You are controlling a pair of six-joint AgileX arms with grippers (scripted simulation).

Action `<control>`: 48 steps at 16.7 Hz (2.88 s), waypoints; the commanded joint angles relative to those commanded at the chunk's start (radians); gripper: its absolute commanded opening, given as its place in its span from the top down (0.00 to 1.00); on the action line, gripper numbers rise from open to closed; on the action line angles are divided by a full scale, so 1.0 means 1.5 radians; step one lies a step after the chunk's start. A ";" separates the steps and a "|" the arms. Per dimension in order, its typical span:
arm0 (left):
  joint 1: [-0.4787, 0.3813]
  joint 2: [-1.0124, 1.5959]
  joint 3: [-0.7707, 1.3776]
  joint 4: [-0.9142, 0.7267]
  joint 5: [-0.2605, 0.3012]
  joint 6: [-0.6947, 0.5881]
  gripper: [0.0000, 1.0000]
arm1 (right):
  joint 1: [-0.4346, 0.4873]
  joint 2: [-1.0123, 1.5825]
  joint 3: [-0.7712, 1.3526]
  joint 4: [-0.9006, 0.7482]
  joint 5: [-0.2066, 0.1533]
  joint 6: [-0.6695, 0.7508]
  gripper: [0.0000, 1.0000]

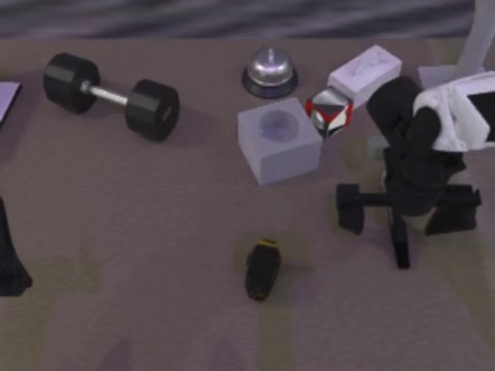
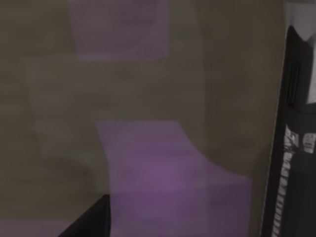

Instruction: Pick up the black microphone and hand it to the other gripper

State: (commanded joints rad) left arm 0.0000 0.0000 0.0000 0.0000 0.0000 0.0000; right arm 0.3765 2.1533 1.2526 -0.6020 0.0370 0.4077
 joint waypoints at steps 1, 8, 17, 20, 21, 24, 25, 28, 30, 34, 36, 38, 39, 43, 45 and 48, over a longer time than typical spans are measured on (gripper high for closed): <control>0.000 0.000 0.000 0.000 0.000 0.000 0.00 | 0.000 0.000 0.000 0.000 0.000 0.000 0.00; 0.000 0.000 0.000 0.000 0.000 0.000 0.00 | 0.000 0.000 0.000 0.000 0.000 0.000 0.45; 0.000 0.000 0.000 0.000 0.000 0.000 0.00 | 0.000 0.000 0.000 0.000 0.000 0.000 1.00; 0.000 0.000 0.000 0.000 0.000 0.000 0.00 | 0.000 0.000 0.000 0.000 0.000 0.000 1.00; 0.000 0.000 0.000 0.000 0.000 0.000 0.00 | 0.000 0.000 0.000 0.000 0.000 0.000 1.00; 0.000 0.000 0.000 0.000 0.000 0.000 0.00 | 0.001 -0.038 0.015 -0.017 0.011 -0.007 1.00; 0.000 0.000 0.000 0.000 0.000 0.000 0.00 | 0.001 -0.038 0.014 -0.016 0.011 -0.007 1.00; 0.000 0.000 0.000 0.000 0.000 0.000 0.00 | 0.003 -0.043 0.007 0.025 -0.004 -0.019 1.00; 0.000 0.000 0.000 0.000 0.000 0.000 0.00 | 0.004 -0.053 -0.007 0.085 -0.024 -0.035 1.00; 0.000 0.000 0.000 0.000 0.000 0.000 0.00 | 0.003 -0.089 -0.057 0.279 -0.081 -0.081 1.00; 0.000 0.000 0.000 0.000 0.000 0.000 0.00 | 0.002 -0.112 -0.091 0.404 -0.117 -0.109 1.00; 0.000 0.000 0.000 0.000 0.000 0.000 0.00 | 0.002 -0.139 -0.128 0.538 -0.154 -0.139 1.00; 0.000 0.000 0.000 0.000 0.000 0.000 0.00 | 0.001 -0.154 -0.147 0.606 -0.172 -0.155 1.00; 0.000 0.000 0.000 0.000 0.000 0.000 0.00 | -0.002 -0.215 -0.215 0.839 -0.238 -0.211 1.00; 0.000 0.000 0.000 0.000 0.000 0.000 0.00 | -0.003 -0.244 -0.241 0.917 -0.264 -0.235 1.00; 0.000 0.000 0.000 0.000 0.000 0.000 0.00 | -0.006 -0.277 -0.264 0.983 -0.287 -0.257 1.00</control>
State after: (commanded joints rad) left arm 0.0000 0.0000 0.0000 0.0000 0.0000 0.0000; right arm 0.3681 1.7377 0.8563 0.8719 -0.3941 0.0222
